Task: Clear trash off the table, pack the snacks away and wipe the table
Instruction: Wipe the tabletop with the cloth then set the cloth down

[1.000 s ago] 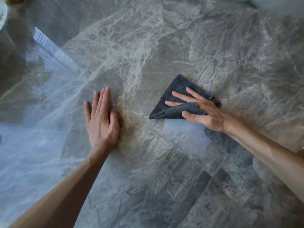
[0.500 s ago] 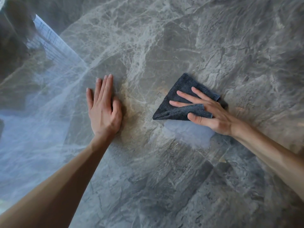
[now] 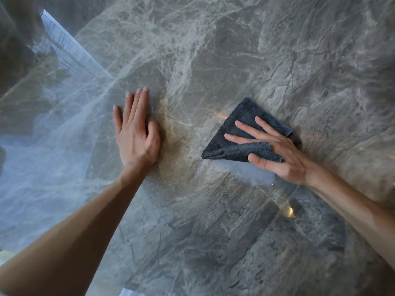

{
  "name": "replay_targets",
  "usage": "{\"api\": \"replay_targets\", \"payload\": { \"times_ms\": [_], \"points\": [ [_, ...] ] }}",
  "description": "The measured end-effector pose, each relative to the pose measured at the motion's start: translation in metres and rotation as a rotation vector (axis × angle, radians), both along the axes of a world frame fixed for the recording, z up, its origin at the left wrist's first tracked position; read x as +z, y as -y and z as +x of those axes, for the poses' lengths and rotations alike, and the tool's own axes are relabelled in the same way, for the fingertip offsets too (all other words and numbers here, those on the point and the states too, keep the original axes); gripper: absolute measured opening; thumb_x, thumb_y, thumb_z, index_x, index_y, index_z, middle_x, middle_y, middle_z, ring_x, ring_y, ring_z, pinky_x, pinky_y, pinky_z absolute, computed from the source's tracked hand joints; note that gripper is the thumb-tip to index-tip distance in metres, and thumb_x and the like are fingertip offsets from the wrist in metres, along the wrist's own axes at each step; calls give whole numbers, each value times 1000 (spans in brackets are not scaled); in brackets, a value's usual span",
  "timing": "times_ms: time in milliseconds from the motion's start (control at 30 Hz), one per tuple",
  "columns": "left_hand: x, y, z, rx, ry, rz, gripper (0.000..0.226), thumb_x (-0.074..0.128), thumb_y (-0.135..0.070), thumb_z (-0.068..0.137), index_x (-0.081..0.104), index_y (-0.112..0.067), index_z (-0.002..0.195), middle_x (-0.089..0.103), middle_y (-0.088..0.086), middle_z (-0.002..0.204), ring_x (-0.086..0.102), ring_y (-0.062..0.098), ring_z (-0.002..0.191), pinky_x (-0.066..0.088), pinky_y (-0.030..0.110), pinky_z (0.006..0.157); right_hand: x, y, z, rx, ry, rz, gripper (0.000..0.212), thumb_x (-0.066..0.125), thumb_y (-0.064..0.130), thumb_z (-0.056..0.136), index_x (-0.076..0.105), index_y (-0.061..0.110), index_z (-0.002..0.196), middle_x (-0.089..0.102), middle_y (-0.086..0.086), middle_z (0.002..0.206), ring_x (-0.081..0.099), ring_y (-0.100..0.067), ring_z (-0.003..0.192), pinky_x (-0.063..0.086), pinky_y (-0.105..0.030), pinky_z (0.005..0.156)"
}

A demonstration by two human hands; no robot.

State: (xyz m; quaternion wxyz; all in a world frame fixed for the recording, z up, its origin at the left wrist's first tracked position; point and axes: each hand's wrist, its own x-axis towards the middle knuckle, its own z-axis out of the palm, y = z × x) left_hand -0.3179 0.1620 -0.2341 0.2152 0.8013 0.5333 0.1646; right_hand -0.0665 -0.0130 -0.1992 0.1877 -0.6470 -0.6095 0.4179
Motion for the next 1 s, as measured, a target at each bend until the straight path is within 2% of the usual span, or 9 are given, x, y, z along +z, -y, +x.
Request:
{"api": "replay_targets", "payload": {
  "times_ms": [200, 367, 500, 667, 833, 1000],
  "points": [
    [1, 1, 0, -6, 3, 1, 64, 31, -18, 90, 26, -24, 153, 28, -6, 160, 11, 8, 151, 1, 43, 125, 4, 8, -6, -5, 7, 21, 68, 26, 73, 87, 41, 39, 144, 20, 14, 160, -12, 19, 141, -12, -6, 114],
    [2, 1, 1, -7, 9, -4, 64, 33, -17, 90, 28, -23, 153, 28, -6, 160, 12, 9, 152, 1, 43, 125, 2, 14, -12, 28, 36, 140, 63, 30, 59, 95, 44, 25, 145, 20, 21, 154, -4, 20, 141, -11, -8, 115],
    [2, 1, 1, -3, 6, -10, 64, 33, -17, 89, 27, -23, 153, 28, -6, 160, 11, 10, 152, 0, 43, 125, -3, 20, -14, 34, 56, 77, 58, 35, 51, 94, 38, 30, 148, 26, 5, 160, 8, 3, 150, -6, -33, 125],
    [2, 1, 0, -4, -2, -12, 65, 33, -16, 88, 28, -23, 153, 27, -5, 160, 11, 10, 152, 1, 45, 125, -8, 30, -16, -6, 71, 14, 60, 33, 59, 92, 33, 40, 149, 20, 6, 163, 5, -13, 153, 1, -47, 125],
    [2, 1, 0, -5, -7, -15, 65, 33, -17, 88, 28, -24, 153, 27, -5, 161, 11, 10, 152, 1, 45, 125, -10, 40, -26, -56, 99, 30, 62, 30, 62, 91, 30, 41, 150, 19, 6, 163, 5, -15, 153, 1, -46, 125],
    [0, 0, -1, -11, -8, -8, 65, 34, -18, 88, 30, -25, 152, 27, -4, 161, 11, 12, 152, 1, 46, 125, -11, 50, -42, -107, 160, 93, 62, 30, 59, 95, 28, 35, 152, 24, 4, 162, 10, -8, 152, 0, -47, 125]
  ]
}}
